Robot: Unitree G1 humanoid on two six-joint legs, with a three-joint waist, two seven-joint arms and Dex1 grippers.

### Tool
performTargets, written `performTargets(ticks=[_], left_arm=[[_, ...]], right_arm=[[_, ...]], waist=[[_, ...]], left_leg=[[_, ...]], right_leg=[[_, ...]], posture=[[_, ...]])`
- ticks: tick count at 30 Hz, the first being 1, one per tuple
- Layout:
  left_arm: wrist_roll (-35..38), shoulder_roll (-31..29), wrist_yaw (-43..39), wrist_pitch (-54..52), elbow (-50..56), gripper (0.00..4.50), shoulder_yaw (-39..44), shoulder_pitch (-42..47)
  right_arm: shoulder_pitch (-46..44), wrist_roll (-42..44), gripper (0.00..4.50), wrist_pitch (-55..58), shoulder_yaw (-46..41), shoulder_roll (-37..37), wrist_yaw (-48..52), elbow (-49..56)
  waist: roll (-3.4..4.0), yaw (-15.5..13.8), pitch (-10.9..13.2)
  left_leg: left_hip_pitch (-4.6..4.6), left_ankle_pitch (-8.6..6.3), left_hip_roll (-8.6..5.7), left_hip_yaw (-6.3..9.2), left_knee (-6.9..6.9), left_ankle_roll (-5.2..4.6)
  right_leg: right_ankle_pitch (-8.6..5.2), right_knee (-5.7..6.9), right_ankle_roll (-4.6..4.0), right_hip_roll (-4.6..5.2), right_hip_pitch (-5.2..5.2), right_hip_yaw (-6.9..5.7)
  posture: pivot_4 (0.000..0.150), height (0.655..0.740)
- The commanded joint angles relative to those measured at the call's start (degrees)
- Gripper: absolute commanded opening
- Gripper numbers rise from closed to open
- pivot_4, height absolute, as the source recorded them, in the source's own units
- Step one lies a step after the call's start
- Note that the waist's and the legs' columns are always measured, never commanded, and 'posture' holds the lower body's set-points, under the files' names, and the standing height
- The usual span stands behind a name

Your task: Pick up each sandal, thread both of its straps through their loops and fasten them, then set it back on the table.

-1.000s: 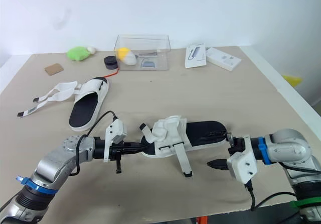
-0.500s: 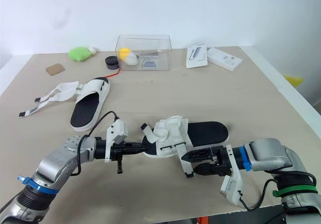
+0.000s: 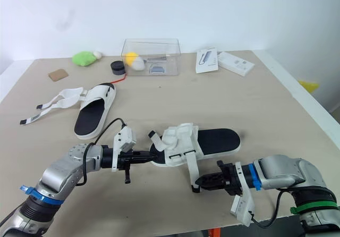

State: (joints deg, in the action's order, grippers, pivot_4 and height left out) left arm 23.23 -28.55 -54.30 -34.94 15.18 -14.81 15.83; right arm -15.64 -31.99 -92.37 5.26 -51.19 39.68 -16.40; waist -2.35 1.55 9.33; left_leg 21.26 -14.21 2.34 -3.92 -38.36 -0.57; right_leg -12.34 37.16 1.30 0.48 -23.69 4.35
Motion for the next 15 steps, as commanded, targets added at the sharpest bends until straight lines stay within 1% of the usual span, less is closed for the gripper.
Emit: performTargets(ticks=[1, 4, 8, 13, 15], left_arm=[[0.01, -0.23, -0.11, -0.08, -0.24, 0.00, -0.09, 0.46], [-0.11, -0.32, -0.36, 0.14, -0.72, 0.00, -0.07, 0.73], [-0.29, -0.39, -0.65, 0.42, -1.24, 0.00, 0.01, 1.11], [-0.54, -0.31, -0.82, 0.69, -1.56, 0.00, 0.04, 1.22], [-0.67, -0.24, -0.86, 0.84, -1.84, 0.00, 0.04, 1.33]], right_arm=[[0.14, 0.18, 0.03, -0.13, 2.06, -2.21, -4.00, 0.95], [-0.17, 5.33, 0.03, 1.37, 7.11, -5.52, -6.59, 1.63], [-1.78, 17.00, 0.03, 8.21, 16.60, -12.30, -7.56, 7.27], [-1.40, 27.49, 0.03, 12.72, 22.96, -18.60, -6.61, 14.51], [0.33, 34.19, 0.03, 17.34, 24.89, -21.03, -5.65, 18.04]], waist=[[0.00, 0.02, 0.00], [0.00, 0.09, 0.01], [0.02, 0.20, 0.02], [0.02, 0.18, 0.02], [0.02, 0.15, 0.02]], left_leg=[[0.00, 0.00, -0.01, 0.00, 0.00, 0.00], [0.00, 0.00, -0.02, 0.02, 0.01, 0.00], [0.00, 0.00, -0.02, 0.01, 0.03, 0.00], [0.00, 0.00, 0.00, 0.05, 0.04, 0.00], [0.01, 0.00, 0.01, 0.03, 0.05, 0.00]], right_leg=[[0.00, 0.00, 0.00, 0.00, 0.00, 0.00], [-0.01, 0.00, 0.01, 0.01, 0.00, 0.01], [-0.01, 0.00, 0.01, 0.01, -0.01, 0.04], [-0.02, 0.00, 0.02, 0.00, -0.02, 0.02], [-0.04, 0.00, 0.03, 0.01, -0.04, 0.02]], posture=[[0.150, 0.7400], [0.150, 0.7400], [0.150, 0.7400], [0.150, 0.7400], [0.150, 0.7400]])
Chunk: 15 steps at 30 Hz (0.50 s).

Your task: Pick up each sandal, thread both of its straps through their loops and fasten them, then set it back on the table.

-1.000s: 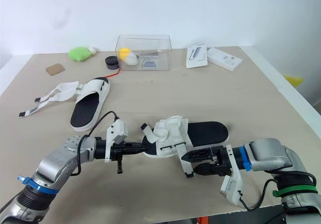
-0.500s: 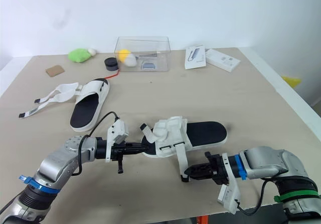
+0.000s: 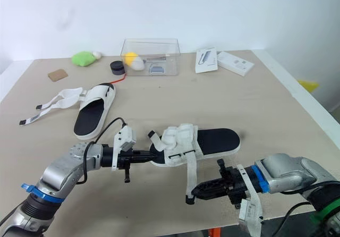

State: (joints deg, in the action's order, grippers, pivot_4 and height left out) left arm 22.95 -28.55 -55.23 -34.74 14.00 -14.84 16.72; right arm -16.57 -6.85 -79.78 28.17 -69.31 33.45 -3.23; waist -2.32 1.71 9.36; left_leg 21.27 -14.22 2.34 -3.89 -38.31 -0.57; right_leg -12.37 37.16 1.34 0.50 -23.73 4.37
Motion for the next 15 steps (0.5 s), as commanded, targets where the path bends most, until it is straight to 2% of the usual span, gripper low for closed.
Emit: performTargets(ticks=[1, 6, 9, 12, 15], left_arm=[[-0.43, -0.22, 0.03, 0.70, -0.79, 0.00, 0.08, 0.50], [-0.52, -0.41, -0.22, 0.75, -0.82, 0.00, 0.02, 0.44], [-0.62, -0.54, -0.45, 0.92, -1.06, 0.00, -0.09, 0.57], [-0.69, -0.59, -0.58, 1.17, -1.33, 0.00, -0.19, 0.72], [-0.75, -0.37, -0.46, 1.27, -1.44, 0.00, -0.40, 0.78]], right_arm=[[1.85, 12.37, 0.03, 7.42, 2.82, -3.88, 1.47, 6.42], [1.40, 29.73, 0.03, 26.56, 1.15, -4.77, 6.87, 15.66], [-1.89, 43.05, 0.03, 43.89, -1.62, -4.03, 10.14, 21.53], [-10.22, 62.67, 0.03, 68.84, -5.80, -2.63, 9.33, 25.66], [-14.81, 70.52, 0.03, 84.14, -9.41, 0.45, 9.87, 24.45]], waist=[[0.00, -0.04, 0.00], [0.00, -0.02, 0.00], [0.01, -0.04, 0.01], [0.02, -0.03, 0.04], [-0.04, -0.35, 0.05]], left_leg=[[0.01, 0.00, 0.00, 0.01, 0.01, 0.00], [0.01, 0.00, 0.05, -0.04, 0.02, 0.00], [0.02, 0.00, 0.08, 0.01, 0.00, 0.00], [0.08, 0.00, 0.11, -0.01, -0.01, 0.00], [0.20, 0.00, 0.15, 0.06, -0.01, 0.00]], right_leg=[[-0.01, 0.00, 0.01, 0.00, 0.00, 0.00], [-0.01, 0.00, 0.00, 0.01, -0.04, 0.02], [-0.01, 0.00, 0.00, -0.03, -0.04, -0.04], [0.00, 0.01, -0.01, -0.04, -0.09, -0.04], [0.01, 0.00, -0.06, -0.04, -0.17, -0.14]], posture=[[0.150, 0.7400], [0.150, 0.7400], [0.150, 0.7400], [0.150, 0.7400], [0.150, 0.7400]])
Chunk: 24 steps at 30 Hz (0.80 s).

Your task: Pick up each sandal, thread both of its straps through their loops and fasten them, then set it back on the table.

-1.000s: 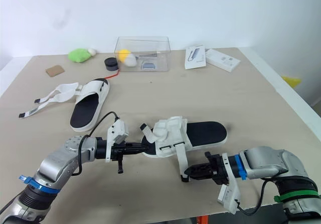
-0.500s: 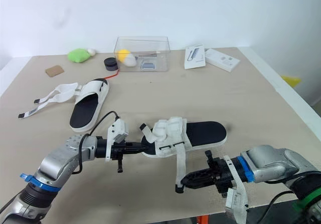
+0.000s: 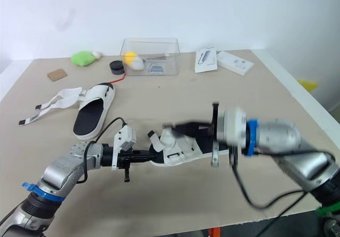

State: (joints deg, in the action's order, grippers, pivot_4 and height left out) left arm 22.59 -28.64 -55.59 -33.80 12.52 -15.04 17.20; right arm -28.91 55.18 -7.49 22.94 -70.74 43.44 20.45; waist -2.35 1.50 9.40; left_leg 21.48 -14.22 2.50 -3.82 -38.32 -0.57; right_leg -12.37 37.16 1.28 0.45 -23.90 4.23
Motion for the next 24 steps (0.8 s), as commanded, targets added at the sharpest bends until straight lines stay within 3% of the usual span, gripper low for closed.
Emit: performTargets(ticks=[1, 8, 24], left_arm=[[-0.42, -0.13, -0.01, 0.35, 0.05, 0.00, -0.30, 0.31], [-0.45, 0.47, 0.35, 0.54, 0.03, 0.00, -0.52, 0.25], [-0.42, 0.76, 0.85, 1.01, 0.08, 0.00, -0.67, -0.13]], right_arm=[[-3.39, 10.19, 0.03, 16.94, -5.11, 2.51, 0.47, -0.20], [-5.22, 6.69, 0.03, 35.26, -9.72, 8.93, 0.10, -6.08], [-9.45, -8.96, 0.03, 50.43, -15.92, 21.63, -1.13, -15.68]], waist=[[0.00, -0.20, 0.00], [0.02, -0.32, -0.03], [0.02, -0.24, -0.03]], left_leg=[[0.09, -0.01, 0.01, 0.00, 0.02, 0.01], [0.87, -0.05, -0.03, 0.07, 0.01, -0.02], [0.97, -0.05, -0.06, 0.08, -0.08, -0.02]], right_leg=[[-0.02, -0.01, -0.03, -0.01, -0.07, -0.01], [-0.06, -0.04, 0.02, 0.01, -0.68, -0.07], [0.05, -0.04, 0.14, -0.04, -0.75, -0.06]], posture=[[0.150, 0.7400], [0.150, 0.7400], [0.150, 0.7400]])
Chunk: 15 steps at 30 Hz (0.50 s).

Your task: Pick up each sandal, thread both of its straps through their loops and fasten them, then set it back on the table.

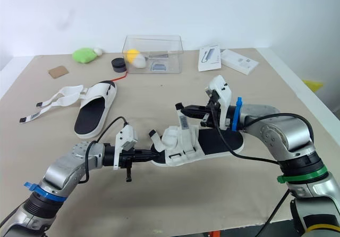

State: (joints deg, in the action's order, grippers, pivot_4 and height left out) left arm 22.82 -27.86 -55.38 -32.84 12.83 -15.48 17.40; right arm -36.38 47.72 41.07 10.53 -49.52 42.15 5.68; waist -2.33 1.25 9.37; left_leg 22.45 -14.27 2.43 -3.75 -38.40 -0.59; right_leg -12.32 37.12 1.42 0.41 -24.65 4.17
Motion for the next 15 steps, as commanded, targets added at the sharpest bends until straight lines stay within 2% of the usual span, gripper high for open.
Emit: performTargets(ticks=[1, 15], left_arm=[[-0.66, 0.01, 0.67, 0.05, -0.23, 0.00, -0.24, -0.33], [-0.61, 0.32, 1.03, 0.13, -0.01, 0.00, -0.28, -0.66]], right_arm=[[-2.47, -1.88, 0.03, 3.35, -3.48, 0.50, 0.46, -1.49], [-3.10, -6.80, 0.03, 9.64, -4.96, 4.08, 2.69, -1.71]], waist=[[0.00, 0.01, 0.00], [0.00, 0.07, 0.00]], left_leg=[[0.00, 0.00, 0.00, 0.00, 0.00, 0.00], [0.03, 0.00, -0.01, -0.02, 0.00, 0.00]], right_leg=[[0.01, 0.00, 0.01, 0.00, 0.00, 0.00], [0.07, 0.00, 0.11, -0.01, -0.04, 0.01]], posture=[[0.150, 0.7400], [0.150, 0.7400]])
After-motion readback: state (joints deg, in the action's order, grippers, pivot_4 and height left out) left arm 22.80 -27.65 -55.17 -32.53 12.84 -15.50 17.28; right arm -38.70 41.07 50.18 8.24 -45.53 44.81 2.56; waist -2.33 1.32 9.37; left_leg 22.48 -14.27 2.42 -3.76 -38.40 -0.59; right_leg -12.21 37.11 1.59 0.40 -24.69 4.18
